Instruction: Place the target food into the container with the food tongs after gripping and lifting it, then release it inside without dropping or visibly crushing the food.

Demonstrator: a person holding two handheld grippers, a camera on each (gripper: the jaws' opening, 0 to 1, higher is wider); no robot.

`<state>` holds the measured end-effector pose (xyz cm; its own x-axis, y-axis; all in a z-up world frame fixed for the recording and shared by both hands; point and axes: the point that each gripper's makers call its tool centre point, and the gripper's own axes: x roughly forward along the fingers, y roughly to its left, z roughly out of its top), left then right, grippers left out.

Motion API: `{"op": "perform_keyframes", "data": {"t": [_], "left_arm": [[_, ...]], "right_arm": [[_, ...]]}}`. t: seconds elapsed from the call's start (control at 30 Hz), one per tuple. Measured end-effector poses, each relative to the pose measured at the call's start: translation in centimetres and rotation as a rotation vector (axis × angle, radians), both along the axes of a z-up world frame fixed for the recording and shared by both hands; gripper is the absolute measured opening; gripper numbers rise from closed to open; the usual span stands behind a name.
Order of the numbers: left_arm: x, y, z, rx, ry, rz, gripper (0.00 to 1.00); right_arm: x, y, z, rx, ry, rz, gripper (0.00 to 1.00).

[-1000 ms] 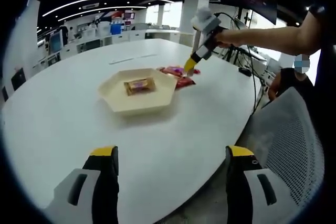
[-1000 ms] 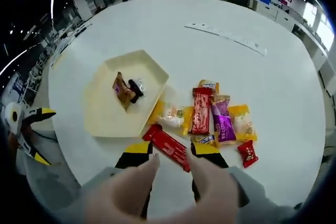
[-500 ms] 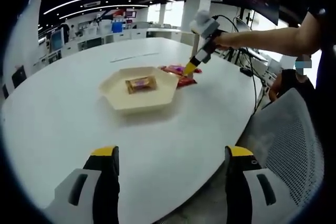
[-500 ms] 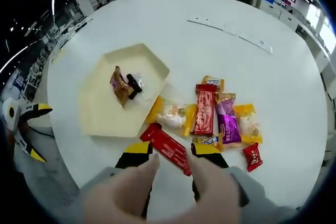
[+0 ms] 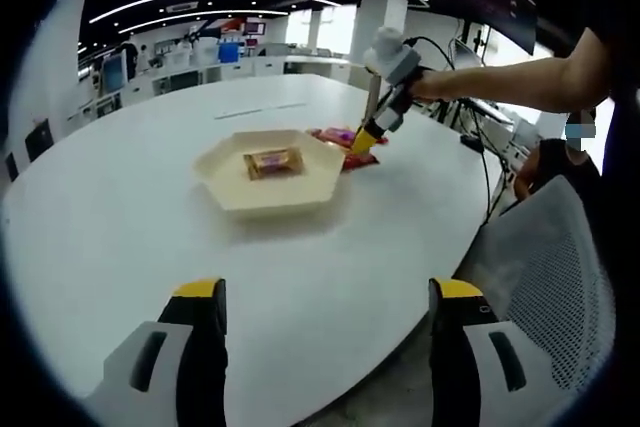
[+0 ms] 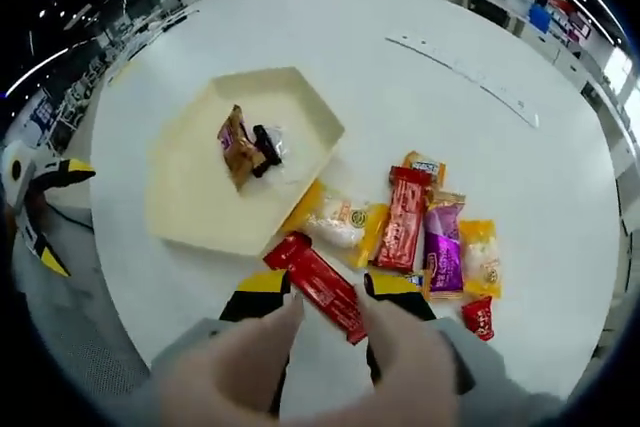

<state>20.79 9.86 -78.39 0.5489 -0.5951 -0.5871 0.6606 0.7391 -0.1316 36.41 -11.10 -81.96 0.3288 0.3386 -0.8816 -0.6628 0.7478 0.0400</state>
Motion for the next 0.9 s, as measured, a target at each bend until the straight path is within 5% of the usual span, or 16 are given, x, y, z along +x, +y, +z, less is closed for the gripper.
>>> {"op": "perform_keyframes", "data": {"t": [0.3,0.9], "left_arm": [[0.1,0.1,0.0,-0.002,0.002,0.005,0.80],[0.1,0.1,-0.1,-0.004,0.009,0.009,0.80]], "right_arm": [[0.7,-0.3,-0.5,-0.085,-0.032,0.164,0.29],[1.7,-0.3,-1.5,-0.137,-0.054,0.231,0.26]]}}
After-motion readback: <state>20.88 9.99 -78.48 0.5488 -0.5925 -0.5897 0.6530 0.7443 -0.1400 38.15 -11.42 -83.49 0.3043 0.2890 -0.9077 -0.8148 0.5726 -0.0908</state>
